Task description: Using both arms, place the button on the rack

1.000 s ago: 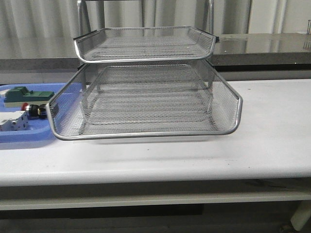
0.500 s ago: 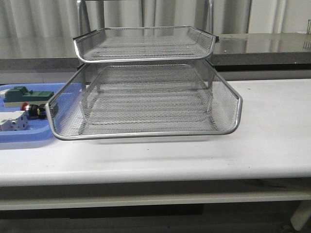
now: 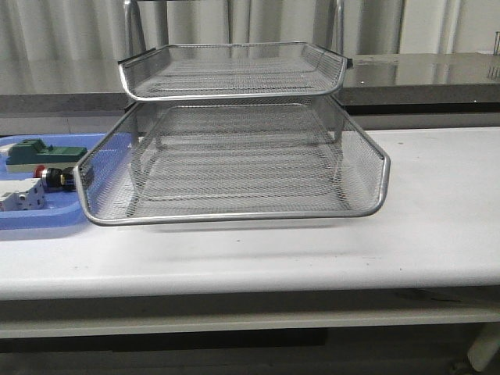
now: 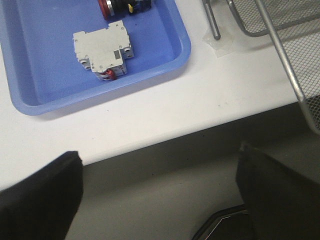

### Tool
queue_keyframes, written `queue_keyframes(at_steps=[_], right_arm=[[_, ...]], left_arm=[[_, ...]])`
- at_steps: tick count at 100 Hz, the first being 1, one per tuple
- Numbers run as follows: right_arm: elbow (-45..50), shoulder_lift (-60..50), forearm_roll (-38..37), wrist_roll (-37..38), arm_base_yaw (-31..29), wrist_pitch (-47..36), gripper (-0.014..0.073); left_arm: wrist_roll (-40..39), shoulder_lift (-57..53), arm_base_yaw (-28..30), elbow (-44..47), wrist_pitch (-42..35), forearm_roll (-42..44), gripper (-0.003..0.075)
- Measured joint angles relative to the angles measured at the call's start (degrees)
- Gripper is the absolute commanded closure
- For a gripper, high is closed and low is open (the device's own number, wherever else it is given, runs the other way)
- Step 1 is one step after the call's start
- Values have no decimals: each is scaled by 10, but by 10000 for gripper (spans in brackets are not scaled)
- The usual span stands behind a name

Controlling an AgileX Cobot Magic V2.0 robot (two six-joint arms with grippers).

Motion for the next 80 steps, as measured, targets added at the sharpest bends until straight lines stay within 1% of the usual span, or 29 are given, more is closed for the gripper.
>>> queue_keyframes(at_steps=[27, 43, 59, 70, 80], right_arm=[[0, 0, 0, 0, 0, 0, 662], [0, 0, 0, 0, 0, 0, 662], [0, 0, 0, 0, 0, 0, 662], [0, 0, -1, 0, 0, 0, 662], [0, 0, -1, 0, 0, 0, 662]], left_arm=[[2, 1, 0, -1, -6, -7, 76], [38, 31, 0, -33, -17, -7, 76], [106, 111, 0, -122, -17, -8, 76], [153, 191, 0, -215, -9, -8, 76], [189, 272, 0, -309, 21, -8, 76]])
